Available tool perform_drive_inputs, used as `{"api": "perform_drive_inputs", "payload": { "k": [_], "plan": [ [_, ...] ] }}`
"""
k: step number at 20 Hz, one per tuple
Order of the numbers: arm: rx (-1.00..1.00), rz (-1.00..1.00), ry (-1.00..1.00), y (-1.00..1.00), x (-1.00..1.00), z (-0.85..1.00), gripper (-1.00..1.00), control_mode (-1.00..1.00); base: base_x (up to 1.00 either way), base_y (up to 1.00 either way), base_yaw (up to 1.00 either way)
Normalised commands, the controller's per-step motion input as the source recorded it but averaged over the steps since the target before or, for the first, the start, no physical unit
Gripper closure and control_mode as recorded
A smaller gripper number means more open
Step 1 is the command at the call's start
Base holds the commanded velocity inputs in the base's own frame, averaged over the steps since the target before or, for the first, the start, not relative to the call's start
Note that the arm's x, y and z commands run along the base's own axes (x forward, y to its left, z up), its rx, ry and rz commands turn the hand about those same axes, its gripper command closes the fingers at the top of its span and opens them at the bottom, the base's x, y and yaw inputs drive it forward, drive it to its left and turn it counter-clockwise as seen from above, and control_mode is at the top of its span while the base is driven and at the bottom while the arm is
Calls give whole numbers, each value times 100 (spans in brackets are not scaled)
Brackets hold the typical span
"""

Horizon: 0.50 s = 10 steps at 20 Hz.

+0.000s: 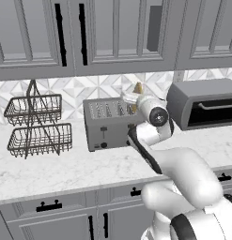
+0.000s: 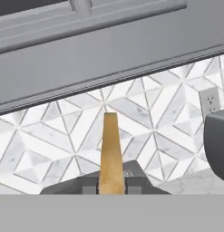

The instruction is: Start the toaster. Once the lever pops up, take the bread to the plate on the dining counter.

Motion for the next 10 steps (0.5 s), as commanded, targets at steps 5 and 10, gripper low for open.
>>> {"api": "perform_drive_inputs", "payload": {
  "k": [5, 10],
  "plan": [
    [17, 0, 17, -2, -85, 98, 100, -100, 0, 0, 0],
    [8, 0, 27, -3, -100, 55, 100, -100, 0, 0, 0]
  ]
}}
